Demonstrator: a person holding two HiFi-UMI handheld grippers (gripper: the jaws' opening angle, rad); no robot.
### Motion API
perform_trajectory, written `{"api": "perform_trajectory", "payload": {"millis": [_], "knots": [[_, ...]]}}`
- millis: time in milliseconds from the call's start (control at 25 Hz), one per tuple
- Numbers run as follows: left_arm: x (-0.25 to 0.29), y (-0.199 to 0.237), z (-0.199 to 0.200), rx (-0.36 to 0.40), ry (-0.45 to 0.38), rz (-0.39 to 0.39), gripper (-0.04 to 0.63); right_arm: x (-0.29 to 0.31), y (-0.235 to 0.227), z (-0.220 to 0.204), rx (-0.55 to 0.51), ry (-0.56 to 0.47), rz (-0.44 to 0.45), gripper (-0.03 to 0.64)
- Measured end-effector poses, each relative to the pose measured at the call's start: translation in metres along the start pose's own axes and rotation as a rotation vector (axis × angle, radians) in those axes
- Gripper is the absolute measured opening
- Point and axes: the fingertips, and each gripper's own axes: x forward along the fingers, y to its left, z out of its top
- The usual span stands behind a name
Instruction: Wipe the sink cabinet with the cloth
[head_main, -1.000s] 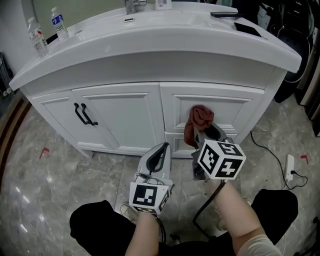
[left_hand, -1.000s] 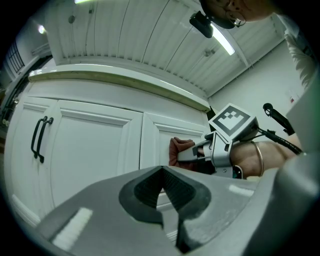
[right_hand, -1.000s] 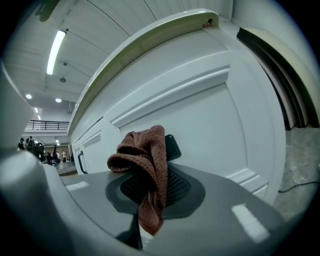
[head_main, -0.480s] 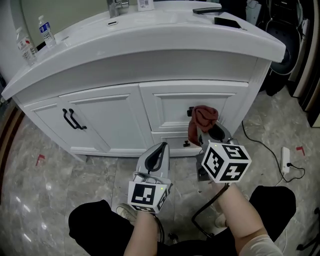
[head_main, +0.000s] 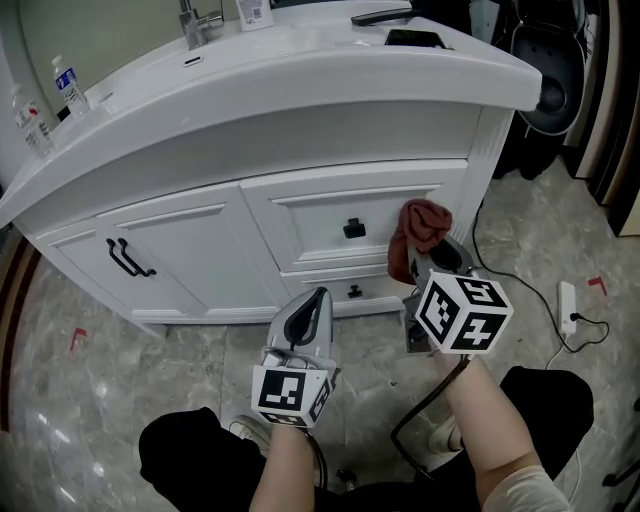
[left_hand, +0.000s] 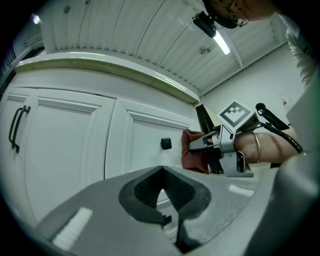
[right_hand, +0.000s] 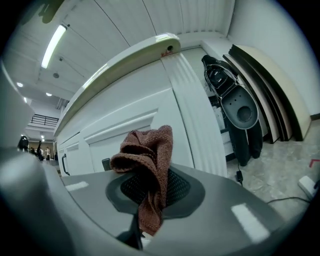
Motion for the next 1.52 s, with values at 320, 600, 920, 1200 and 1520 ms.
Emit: {"api": "perform_trajectory", "payload": {"millis": [320,600,920,1200,1520], "knots": [[0.019,-0.034,-0.007,-0.021,0.007,-0.07,0.0,-0.022,-0.05,0.003,0.015,0.002,-0.107,0.083],[0.011,-0.024,-0.021,0.018,0.045,-0.05,0.001,-0.025,-0.028,-0.022,0.075,0.009,-0.087,0.083],[-0.022,0.037,-0.024,-0.011,0.044,0.066,0.0,0.014,0.084,-0.083,-0.028,0.117,0.124,0.083],[-0.043,0.081,-0.019,-0.067,0.011,0.154,0.0,0.046,0.15,-0.099,-0.079,0.164,0.248,0.083],[-0.043,0.088,-0.026,-0.07,0.023,0.166,0.002,0.061,0.17,-0.103,-0.102,0.169,0.288,0.083]]}}
